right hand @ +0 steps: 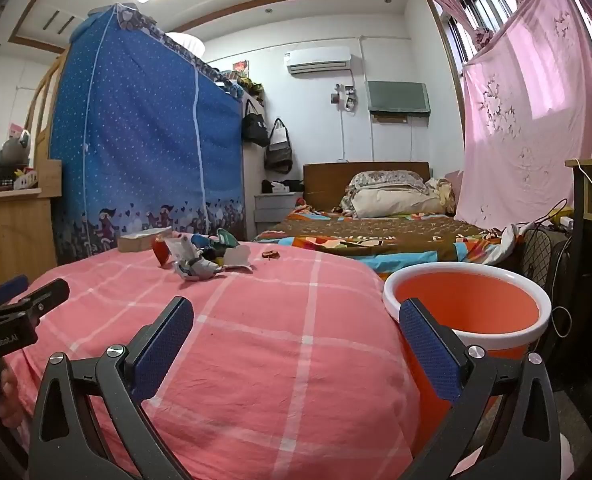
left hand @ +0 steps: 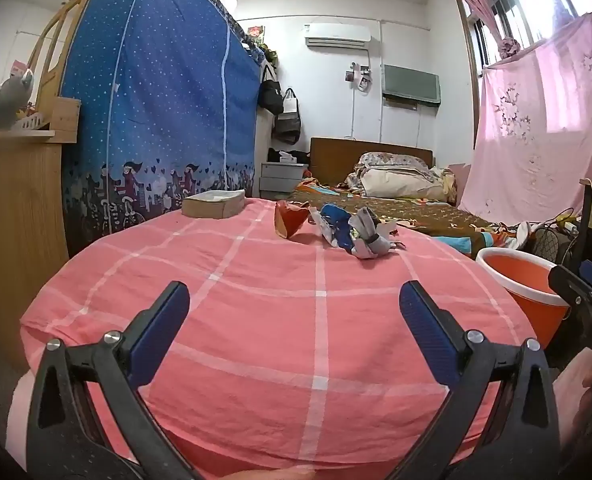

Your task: Collect trash

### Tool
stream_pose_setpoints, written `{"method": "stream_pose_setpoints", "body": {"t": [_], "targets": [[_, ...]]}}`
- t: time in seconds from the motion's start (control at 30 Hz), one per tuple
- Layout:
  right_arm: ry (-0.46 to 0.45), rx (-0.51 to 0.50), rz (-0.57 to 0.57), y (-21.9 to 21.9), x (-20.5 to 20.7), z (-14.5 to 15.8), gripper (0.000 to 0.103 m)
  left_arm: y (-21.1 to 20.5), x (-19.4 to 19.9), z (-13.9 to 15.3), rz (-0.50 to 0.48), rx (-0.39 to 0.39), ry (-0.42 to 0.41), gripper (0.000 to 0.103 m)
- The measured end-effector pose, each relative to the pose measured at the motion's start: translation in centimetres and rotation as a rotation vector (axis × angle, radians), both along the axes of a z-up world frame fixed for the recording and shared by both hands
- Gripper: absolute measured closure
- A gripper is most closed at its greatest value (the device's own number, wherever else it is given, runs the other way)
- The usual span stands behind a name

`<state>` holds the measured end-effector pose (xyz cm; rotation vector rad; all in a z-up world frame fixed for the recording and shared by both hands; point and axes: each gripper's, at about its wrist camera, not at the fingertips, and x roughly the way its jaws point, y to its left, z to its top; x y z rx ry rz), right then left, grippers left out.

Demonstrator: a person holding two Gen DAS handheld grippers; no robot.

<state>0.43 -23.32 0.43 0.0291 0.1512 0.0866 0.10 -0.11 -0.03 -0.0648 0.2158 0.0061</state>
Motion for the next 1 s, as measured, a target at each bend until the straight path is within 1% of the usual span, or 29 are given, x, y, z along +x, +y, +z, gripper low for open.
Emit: {"method": "stream_pose_setpoints", "body": {"t": [0.03,0.2,1.0], "targets": [[-0.004,-0.002,0.000,0.02,-0.02,0.00,0.000,0.13,-0.15,0.00,0.002,-0.015,-0.011,0.000],[-0.002,-0.006,0.001,0.12,-0.05,0.02,0.000,-0.01,-0.13,-0.03,0.002,-0.007,-0.008,0.000],[0.003,-0.006,0.001,0.14,0.06,-0.09,0.000,0.79,0.03,-0.54,0.002,-0.012,0.001,0.000]]}}
